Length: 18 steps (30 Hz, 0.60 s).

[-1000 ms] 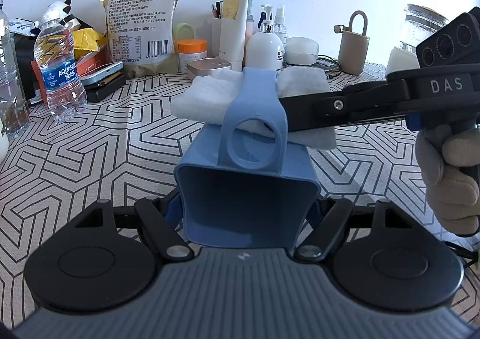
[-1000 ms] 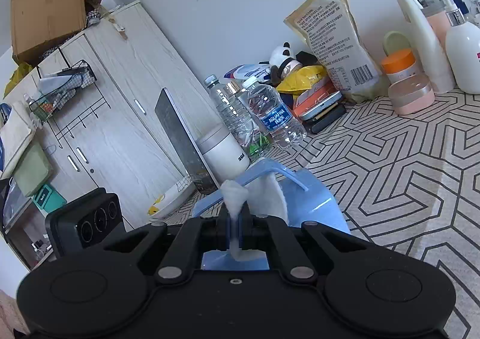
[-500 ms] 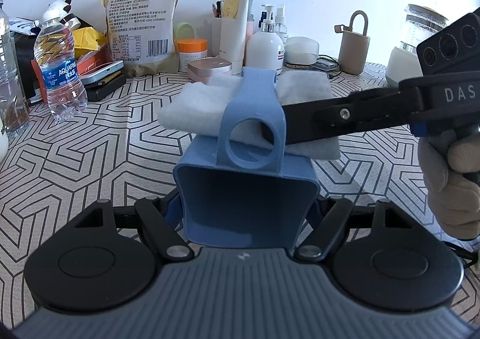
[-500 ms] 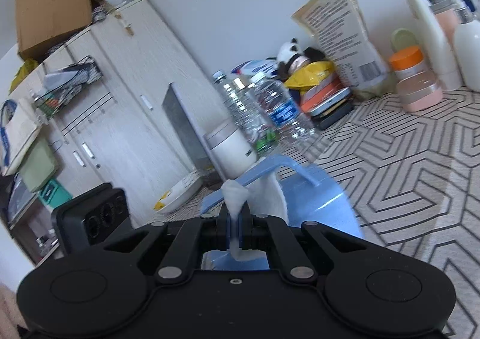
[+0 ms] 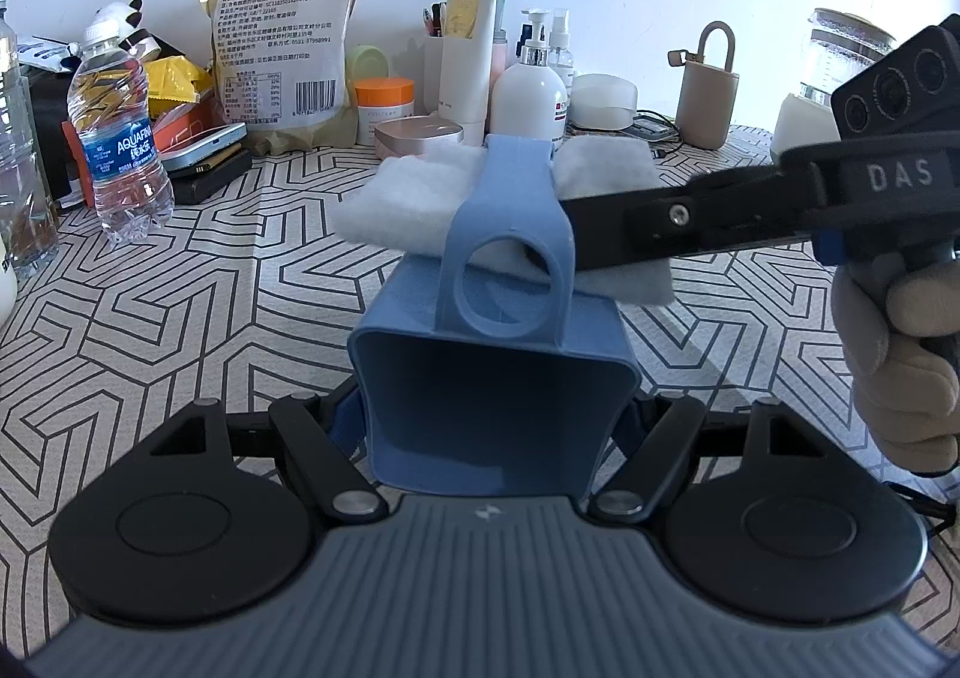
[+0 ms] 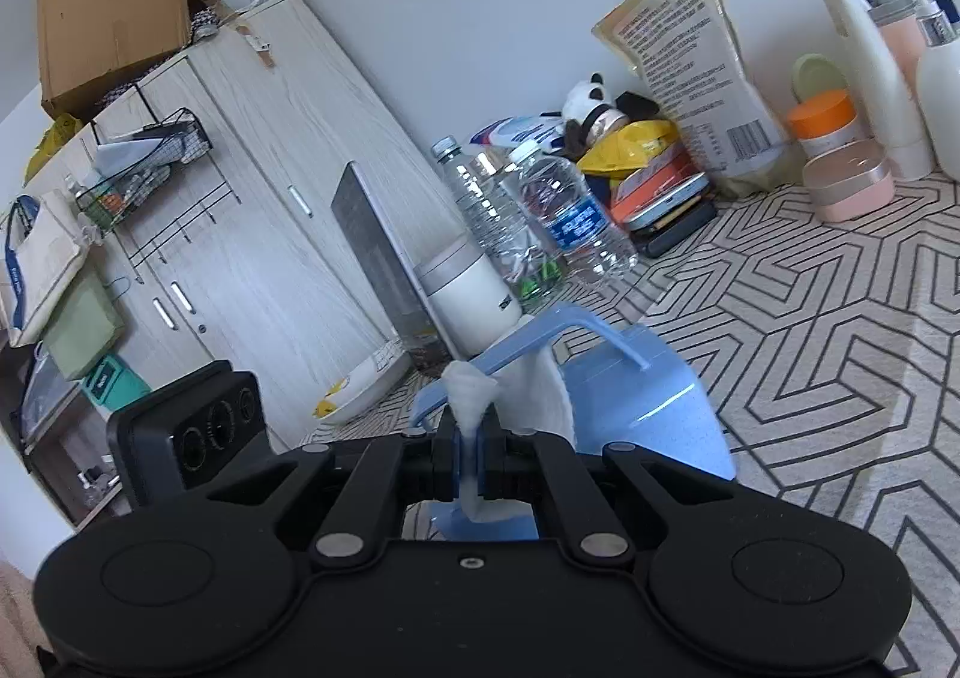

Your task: Clean container

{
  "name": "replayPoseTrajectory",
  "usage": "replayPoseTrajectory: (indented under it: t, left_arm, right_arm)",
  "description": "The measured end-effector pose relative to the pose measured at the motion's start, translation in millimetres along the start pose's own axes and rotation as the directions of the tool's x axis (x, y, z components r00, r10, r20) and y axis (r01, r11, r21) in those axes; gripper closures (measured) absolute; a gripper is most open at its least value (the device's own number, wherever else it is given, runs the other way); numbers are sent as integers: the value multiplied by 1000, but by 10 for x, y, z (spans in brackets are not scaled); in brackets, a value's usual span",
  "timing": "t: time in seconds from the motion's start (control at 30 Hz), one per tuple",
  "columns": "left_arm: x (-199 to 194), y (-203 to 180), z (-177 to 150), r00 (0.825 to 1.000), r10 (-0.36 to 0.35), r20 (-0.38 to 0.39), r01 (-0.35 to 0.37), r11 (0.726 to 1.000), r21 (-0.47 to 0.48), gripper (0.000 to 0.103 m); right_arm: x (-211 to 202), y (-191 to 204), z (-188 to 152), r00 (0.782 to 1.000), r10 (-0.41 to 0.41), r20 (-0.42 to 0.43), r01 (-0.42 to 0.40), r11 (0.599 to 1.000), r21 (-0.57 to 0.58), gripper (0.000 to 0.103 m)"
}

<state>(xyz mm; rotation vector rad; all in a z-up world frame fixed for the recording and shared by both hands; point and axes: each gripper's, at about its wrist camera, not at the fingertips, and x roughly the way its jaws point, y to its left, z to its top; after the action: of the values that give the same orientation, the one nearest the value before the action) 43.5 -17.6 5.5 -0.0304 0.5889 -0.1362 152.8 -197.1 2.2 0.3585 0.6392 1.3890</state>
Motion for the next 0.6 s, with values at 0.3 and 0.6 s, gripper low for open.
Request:
replayPoseTrajectory:
  t: [0.3,0.6]
  left_arm:
    - [12,10,6,1000,0,-1,0,1000,-1,28]
    - [17,16,8,1000,2,-2,-2,1000,-1,28]
  right_arm:
    - [47,-131,22,999,44,-30,-45,999,-5,99]
    - [40,-152,35,999,30,-20,-30,1000,2,99]
